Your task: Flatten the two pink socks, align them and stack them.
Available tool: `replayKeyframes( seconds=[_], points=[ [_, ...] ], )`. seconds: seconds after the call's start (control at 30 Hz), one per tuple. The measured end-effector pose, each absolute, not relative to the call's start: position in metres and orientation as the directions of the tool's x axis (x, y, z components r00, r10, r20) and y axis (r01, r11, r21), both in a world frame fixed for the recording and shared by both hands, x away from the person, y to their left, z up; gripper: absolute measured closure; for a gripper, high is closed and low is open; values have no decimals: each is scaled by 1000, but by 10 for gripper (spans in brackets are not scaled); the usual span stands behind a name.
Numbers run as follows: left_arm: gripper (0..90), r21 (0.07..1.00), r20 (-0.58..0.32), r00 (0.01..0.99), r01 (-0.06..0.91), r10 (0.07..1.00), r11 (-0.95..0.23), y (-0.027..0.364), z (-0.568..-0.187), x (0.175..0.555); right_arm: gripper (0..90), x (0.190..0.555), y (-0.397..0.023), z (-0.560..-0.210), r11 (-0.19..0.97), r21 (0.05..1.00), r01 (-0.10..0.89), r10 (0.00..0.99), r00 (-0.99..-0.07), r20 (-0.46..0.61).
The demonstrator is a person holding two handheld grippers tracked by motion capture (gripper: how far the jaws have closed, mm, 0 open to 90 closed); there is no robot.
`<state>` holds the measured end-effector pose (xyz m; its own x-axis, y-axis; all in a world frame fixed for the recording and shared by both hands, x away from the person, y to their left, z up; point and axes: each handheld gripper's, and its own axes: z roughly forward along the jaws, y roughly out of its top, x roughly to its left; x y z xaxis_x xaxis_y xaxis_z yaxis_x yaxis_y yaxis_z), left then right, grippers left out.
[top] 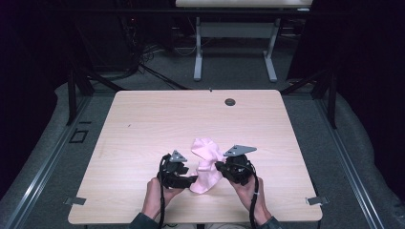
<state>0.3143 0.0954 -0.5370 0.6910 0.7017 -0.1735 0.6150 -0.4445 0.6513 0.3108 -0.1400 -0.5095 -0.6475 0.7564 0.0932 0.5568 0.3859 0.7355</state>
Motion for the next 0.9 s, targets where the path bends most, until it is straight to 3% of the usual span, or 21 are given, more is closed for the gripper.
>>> replayKeyframes(
  seconds=[0.2, 0.57, 0.9],
  points=[
    [477, 616, -129, 670, 632, 731, -471, 90, -548, 309, 866, 307, -139, -513, 381, 739, 556, 765, -638, 85],
    [863, 606, -104, 679, 623, 727, -495, 87, -560, 307, 864, 295, -153, -523, 350, 721, 598, 792, -600, 113],
    [879, 611, -114, 678, 624, 726, -487, 98, -557, 296, 860, 281, -169, -541, 302, 681, 667, 821, -545, 170]
  ],
)
